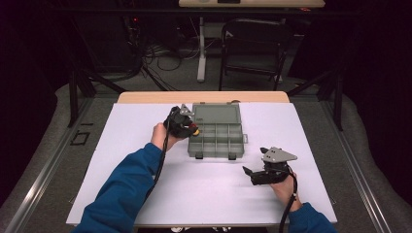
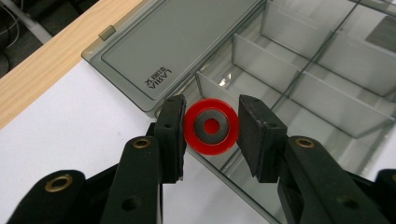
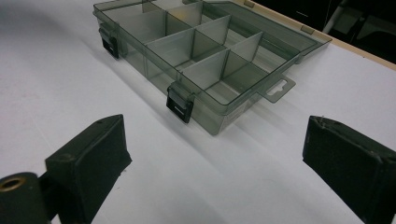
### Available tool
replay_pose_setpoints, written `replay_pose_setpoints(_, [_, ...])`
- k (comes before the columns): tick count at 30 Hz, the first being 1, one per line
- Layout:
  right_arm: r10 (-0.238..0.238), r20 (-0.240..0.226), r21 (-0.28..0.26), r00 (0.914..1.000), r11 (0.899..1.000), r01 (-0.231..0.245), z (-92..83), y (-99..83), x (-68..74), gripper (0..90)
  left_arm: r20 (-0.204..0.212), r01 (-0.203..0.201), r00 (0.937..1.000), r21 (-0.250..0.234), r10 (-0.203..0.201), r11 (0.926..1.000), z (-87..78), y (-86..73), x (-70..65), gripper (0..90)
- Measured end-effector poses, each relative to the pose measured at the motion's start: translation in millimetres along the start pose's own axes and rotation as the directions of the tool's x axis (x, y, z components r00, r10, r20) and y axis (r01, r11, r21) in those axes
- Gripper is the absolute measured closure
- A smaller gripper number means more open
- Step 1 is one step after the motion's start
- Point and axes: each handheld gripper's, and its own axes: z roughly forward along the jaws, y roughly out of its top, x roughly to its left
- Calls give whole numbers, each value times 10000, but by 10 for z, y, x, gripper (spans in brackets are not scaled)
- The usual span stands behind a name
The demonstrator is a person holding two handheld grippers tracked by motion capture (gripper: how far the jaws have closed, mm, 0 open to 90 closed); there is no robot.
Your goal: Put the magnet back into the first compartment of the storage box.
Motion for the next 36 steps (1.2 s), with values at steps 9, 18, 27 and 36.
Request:
replay_pose_setpoints(9, [10,-24,12,10000,10000,-10,2,-2,-5,58,-18,-49,10000,552,51,9985,224,-3,27,621])
replay_pose_setpoints(18, [42,-35,27,10000,10000,-42,-5,-7,-13,58,-35,318,9995,283,-317,9991,242,-27,57,309])
replay_pose_setpoints(27, [25,-32,31,10000,10000,-25,-11,-9,-13,58,97,348,9994,-358,-344,9988,99,-13,27,98])
replay_pose_setpoints(36, [48,-46,76,10000,10000,-48,-6,-9,-10,58,76,184,9998,-495,-180,9986,68,-36,-62,30])
